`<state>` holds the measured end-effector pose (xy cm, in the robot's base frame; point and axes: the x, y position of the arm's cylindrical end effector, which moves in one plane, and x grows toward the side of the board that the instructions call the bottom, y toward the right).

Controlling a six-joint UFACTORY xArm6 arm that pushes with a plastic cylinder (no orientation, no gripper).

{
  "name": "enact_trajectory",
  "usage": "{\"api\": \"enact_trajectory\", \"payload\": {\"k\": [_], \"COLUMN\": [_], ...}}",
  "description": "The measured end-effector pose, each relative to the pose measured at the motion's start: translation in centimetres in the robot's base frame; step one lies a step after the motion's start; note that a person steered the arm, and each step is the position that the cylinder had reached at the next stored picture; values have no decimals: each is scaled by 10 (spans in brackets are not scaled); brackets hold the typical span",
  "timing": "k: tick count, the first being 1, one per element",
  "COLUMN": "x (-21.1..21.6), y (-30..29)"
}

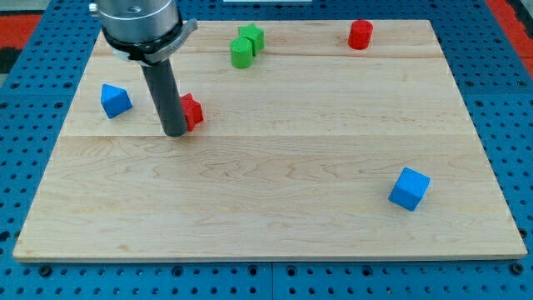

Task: Move the red star to the red circle

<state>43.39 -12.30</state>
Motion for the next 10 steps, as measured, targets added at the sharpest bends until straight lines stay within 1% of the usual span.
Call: {"api": "enact_trajectory", "payload": {"k": [2,10], "x": [0,0], "y": [34,31]}}
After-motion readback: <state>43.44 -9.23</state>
